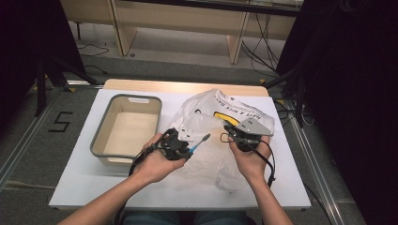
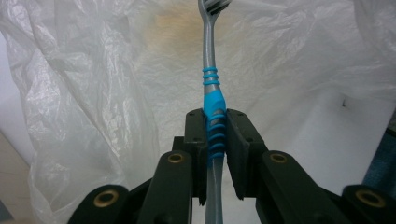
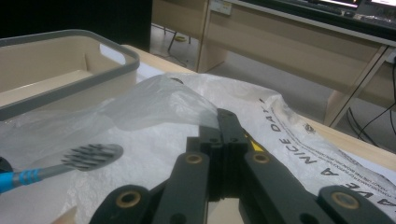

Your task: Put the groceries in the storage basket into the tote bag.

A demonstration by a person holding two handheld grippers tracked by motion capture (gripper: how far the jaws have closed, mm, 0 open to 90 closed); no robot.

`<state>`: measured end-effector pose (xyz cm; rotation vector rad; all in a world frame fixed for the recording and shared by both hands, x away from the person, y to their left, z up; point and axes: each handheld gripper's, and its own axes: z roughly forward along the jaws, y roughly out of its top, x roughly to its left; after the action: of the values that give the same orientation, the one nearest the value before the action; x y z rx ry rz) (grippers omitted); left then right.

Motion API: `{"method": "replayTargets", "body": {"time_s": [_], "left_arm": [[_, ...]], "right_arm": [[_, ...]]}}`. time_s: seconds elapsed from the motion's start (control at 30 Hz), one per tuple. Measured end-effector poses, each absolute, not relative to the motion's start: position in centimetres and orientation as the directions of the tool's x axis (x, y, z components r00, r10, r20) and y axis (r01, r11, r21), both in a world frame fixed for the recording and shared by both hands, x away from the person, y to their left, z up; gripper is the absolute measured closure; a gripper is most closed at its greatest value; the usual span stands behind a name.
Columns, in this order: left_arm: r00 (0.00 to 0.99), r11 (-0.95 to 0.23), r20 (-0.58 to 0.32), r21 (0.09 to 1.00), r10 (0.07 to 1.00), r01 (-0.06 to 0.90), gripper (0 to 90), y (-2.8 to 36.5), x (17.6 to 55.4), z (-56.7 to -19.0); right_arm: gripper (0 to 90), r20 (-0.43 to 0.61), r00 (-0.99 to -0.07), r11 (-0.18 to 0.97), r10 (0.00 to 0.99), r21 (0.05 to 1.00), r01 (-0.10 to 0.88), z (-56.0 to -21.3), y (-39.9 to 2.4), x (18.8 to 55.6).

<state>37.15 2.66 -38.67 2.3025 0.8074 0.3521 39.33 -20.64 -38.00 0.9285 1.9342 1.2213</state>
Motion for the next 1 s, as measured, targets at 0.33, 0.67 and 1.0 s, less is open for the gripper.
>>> {"method": "replayTargets", "body": {"time_s": [0.33, 0.67, 1.0], "left_arm": [[0.773, -0.616, 0.064, 0.647, 0.632, 0.450, 78.7, 1.1, 37.7, -40.2], [0.762, -0.613, 0.066, 0.642, 0.644, 0.461, 78.6, 0.1, 38.7, -41.0], [0.746, -0.596, 0.077, 0.658, 0.661, 0.461, 78.6, -0.9, 39.7, -41.6]], "right_arm": [[90.0, -0.156, -0.532, 0.312, 0.832, 0.925, 0.217, -38.1, -20.5, 39.3], [90.0, -0.157, -0.537, 0.316, 0.829, 0.924, 0.217, -38.1, -20.3, 39.2], [90.0, -0.160, -0.541, 0.319, 0.826, 0.924, 0.213, -38.1, -20.1, 39.2]]}}
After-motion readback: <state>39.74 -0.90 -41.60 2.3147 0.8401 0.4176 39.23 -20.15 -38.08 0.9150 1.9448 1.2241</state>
